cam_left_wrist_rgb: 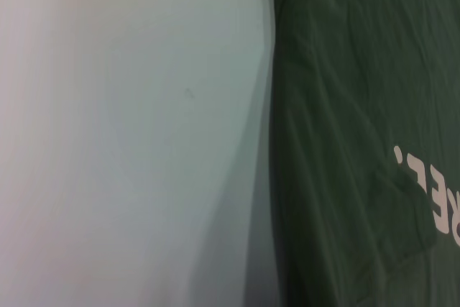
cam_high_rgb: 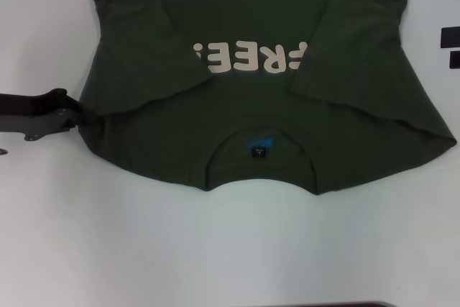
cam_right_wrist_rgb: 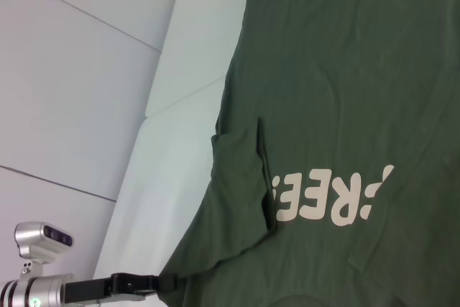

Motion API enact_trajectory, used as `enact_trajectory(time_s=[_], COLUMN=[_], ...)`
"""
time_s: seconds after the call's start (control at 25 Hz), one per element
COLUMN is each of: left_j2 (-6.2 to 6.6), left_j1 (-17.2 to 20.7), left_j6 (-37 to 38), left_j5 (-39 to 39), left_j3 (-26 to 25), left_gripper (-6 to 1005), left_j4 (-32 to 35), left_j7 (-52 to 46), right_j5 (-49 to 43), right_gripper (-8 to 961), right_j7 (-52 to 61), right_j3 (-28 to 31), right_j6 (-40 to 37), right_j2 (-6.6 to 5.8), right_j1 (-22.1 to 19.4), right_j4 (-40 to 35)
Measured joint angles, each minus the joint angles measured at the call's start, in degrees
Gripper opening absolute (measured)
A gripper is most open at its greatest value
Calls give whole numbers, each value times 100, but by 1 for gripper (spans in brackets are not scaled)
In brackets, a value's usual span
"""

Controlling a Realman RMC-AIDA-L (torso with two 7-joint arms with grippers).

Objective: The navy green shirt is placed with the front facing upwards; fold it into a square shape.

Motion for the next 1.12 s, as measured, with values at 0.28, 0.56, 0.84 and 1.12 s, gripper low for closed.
enact_trajectory(time_s=[0.28, 0.56, 0.84, 1.12], left_j2=[1, 7, 7, -13], left_j1=[-13, -18, 3, 9], left_j6=[65, 75, 72, 92], left_j5=[0, 0, -34, -45], left_j3=[88, 81, 55, 72], left_gripper=[39, 3, 3, 3], left_j4=[69, 122, 161, 230], left_j7=[126, 150, 181, 186], right_j5=[0, -161, -578, -931], right_gripper=[928, 928, 928, 927], right_j7=[-6, 217, 433, 482], right_j3=[94, 83, -26, -82], right_j6=[42, -33, -540, -519], right_j2=[26, -67, -162, -156], right_j1=[-30, -257, -336, -316], right_j4=[9, 10, -11, 12])
